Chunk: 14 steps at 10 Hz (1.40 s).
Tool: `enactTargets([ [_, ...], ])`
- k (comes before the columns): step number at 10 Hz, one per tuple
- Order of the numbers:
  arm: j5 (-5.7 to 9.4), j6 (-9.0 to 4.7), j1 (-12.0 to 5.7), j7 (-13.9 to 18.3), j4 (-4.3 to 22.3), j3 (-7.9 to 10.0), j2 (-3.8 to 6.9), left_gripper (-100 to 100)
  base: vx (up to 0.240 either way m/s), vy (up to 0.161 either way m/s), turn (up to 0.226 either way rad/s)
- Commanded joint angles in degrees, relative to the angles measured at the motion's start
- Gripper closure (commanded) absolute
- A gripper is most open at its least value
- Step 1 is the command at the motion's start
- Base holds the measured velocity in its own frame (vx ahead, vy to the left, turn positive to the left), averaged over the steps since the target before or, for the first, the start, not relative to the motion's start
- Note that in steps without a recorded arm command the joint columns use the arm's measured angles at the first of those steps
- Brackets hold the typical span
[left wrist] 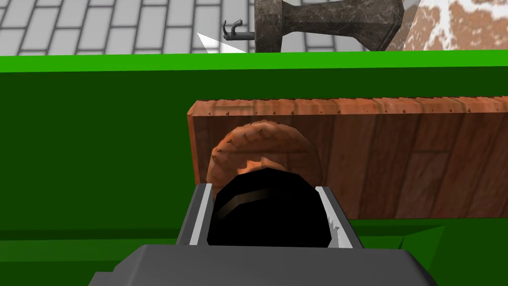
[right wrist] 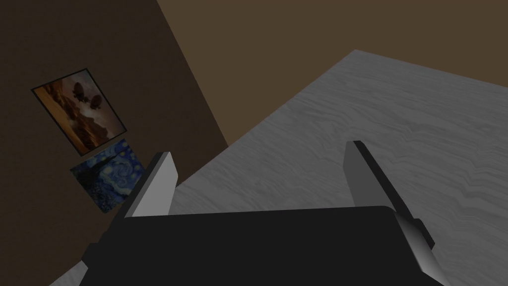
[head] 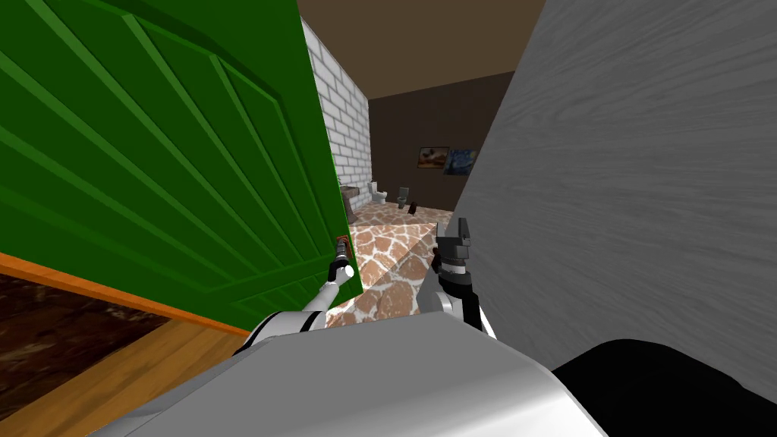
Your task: Push the door open
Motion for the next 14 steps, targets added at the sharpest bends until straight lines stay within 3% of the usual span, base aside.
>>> enactTargets([
  [1,1.52,-1.04,-0.33,-1.7,-0.2,1.11,0.15,100,0.121,-0.018,-0.004],
  [4,2.85,-1.92,-0.76,-3.0,0.3,1.63,-0.28,100,0.071,0.004,-0.003],
  [6,5.22,-3.5,-1.52,-5.1,1.3,2.56,-1.56,100,0.123,-0.002,-0.002],
  [7,5.7,-3.82,-1.67,-5.6,1.5,2.74,-1.93,100,0.121,0.008,0.001],
  [8,6.89,-4.61,-2.05,-6.7,2.0,3.21,-2.99,100,0.137,0.011,0.014],
  [9,6.21,-4.08,-1.85,-5.8,2.4,2.89,-2.42,100,0.066,0.007,0.005],
  [10,7.42,-5.37,-2.07,-7.1,2.5,3.67,-0.8,100,0.127,0.028,-0.026],
  [12,7.42,-5.37,-2.07,-7.1,3.8,3.67,-0.8,100,0.101,0.013,-0.007],
  [14,7.42,-5.37,-2.07,-7.1,2.5,3.67,-0.8,100,0.006,-0.003,0.004],
])
